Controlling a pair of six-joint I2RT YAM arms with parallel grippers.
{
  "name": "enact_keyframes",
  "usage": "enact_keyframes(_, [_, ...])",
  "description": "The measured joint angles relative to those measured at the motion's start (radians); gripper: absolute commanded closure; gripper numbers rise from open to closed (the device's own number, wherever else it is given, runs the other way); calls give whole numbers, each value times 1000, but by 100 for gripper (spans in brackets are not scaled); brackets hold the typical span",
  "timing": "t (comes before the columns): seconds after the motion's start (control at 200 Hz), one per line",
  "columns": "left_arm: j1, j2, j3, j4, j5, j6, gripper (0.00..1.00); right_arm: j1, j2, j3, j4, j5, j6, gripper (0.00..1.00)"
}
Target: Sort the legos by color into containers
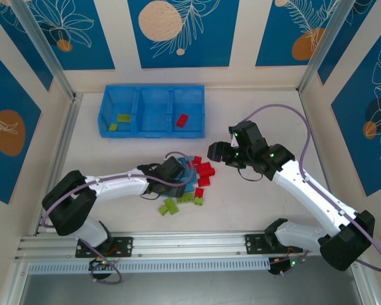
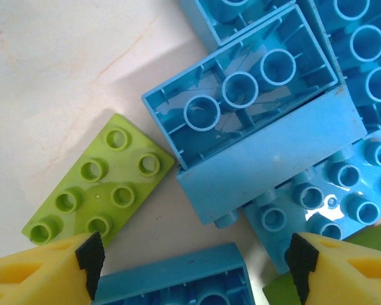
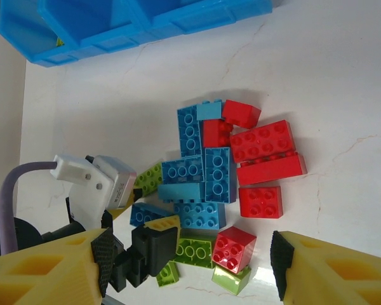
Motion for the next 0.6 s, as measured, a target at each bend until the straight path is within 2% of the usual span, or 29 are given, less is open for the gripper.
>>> enact_keyframes(0.085, [0, -12, -11, 6, -8, -8, 20, 0, 1, 0, 0, -3, 0, 32])
enact_keyframes(0.15, [0, -45, -40, 5, -19, -16, 14, 0, 3, 0, 0, -3, 0, 32])
enact_keyframes(0.34, [0, -220, -113, -59, -30, -29, 3, 0, 34, 2, 0, -9, -1, 32])
enact_keyframes(0.455, [0, -257, -113, -58, -28, -29, 3, 0, 56, 5, 0, -14, -1, 32])
enact_keyframes(0.6, [10, -192, -113, -59, -21, -31, 4, 2, 67, 13, -1, -16, 0, 32])
